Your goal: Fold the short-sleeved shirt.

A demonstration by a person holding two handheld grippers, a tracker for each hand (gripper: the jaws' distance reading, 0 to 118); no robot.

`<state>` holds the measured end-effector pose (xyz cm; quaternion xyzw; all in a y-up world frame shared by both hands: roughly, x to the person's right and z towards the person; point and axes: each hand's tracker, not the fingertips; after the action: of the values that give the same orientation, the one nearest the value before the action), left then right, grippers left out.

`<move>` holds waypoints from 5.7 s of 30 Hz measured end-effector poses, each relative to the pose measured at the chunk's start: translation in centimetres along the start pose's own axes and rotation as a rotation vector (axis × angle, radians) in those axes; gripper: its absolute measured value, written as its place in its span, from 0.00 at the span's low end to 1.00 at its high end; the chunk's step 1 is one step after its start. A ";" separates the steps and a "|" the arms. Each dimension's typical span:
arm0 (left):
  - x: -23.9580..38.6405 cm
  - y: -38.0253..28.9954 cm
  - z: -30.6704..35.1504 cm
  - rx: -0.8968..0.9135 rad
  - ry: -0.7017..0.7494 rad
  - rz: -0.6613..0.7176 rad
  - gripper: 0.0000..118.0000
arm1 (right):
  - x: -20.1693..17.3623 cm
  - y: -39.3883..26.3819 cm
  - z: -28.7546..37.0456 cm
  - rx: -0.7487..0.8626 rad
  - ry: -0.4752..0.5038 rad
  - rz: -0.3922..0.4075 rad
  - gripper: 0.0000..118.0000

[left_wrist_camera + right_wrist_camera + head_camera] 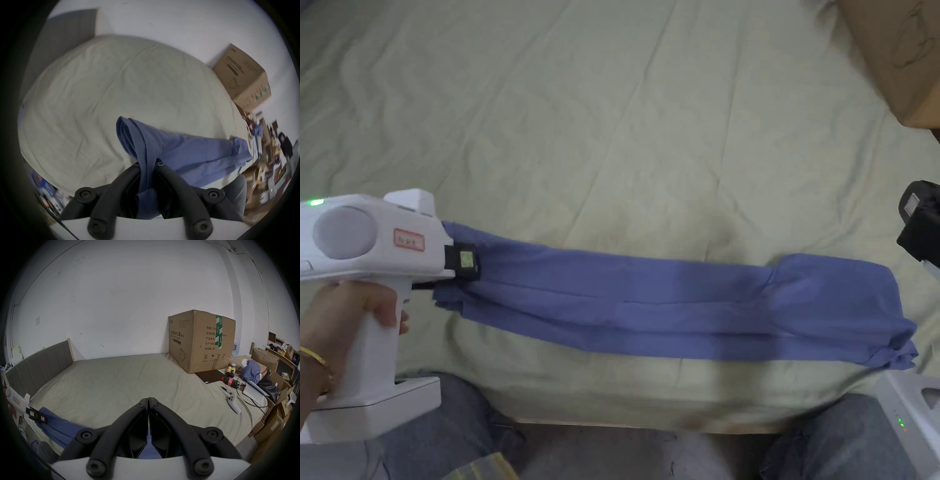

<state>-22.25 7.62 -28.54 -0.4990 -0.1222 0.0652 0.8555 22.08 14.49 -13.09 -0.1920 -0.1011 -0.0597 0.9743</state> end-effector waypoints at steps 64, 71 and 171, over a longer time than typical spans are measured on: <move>26.7 -7.4 -10.0 -0.077 -0.512 -0.250 0.00 | 8.5 -3.6 7.1 0.020 -0.073 -0.077 0.00; 20.2 -0.7 -6.1 0.135 -0.508 -0.124 0.96 | 7.0 -2.7 6.7 0.057 -0.047 -0.051 0.00; 27.8 -7.8 -13.4 -0.028 -0.141 -0.396 0.00 | 8.0 -4.2 6.0 -0.055 -0.014 -0.031 0.00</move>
<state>8.12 -0.97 -24.13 -0.4715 -0.2781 -0.0711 0.8339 28.21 12.34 -4.41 -0.2175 -0.1093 -0.0761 0.9669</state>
